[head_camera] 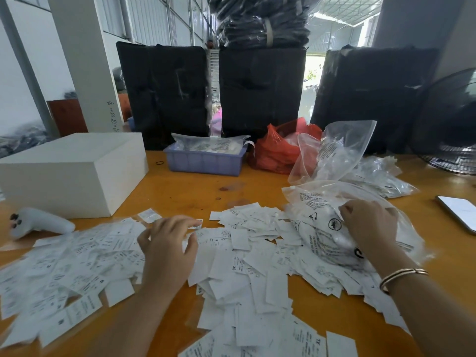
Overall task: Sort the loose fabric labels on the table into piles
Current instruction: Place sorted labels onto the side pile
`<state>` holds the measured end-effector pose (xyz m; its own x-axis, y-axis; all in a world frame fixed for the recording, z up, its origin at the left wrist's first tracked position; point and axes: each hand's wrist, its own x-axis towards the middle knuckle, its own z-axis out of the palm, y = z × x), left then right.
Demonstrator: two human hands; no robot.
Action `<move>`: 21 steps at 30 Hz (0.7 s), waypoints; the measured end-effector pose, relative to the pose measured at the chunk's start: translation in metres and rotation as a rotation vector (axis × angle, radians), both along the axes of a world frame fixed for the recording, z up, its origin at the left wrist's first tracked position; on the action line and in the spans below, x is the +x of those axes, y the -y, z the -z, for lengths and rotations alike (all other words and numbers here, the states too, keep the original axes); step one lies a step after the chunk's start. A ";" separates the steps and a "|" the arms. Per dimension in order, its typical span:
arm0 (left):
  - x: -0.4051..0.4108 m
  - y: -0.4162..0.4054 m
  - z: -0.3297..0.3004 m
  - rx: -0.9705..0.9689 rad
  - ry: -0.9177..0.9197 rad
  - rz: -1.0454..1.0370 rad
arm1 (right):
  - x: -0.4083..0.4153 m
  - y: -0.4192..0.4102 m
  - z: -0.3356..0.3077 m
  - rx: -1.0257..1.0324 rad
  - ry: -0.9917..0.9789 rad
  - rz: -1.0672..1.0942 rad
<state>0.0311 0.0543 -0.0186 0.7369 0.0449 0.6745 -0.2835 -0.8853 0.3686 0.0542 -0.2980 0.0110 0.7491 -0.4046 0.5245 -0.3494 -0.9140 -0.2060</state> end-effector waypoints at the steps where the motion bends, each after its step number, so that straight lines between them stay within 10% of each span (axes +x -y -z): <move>1: 0.000 0.001 0.000 0.006 0.001 0.030 | 0.000 -0.002 0.000 -0.005 0.043 -0.016; 9: -0.002 0.006 0.004 0.032 -0.066 0.140 | 0.007 -0.007 -0.003 0.097 -0.355 0.021; 21: -0.004 0.010 0.001 0.035 -0.076 0.184 | -0.006 -0.021 -0.012 -0.070 0.026 -0.057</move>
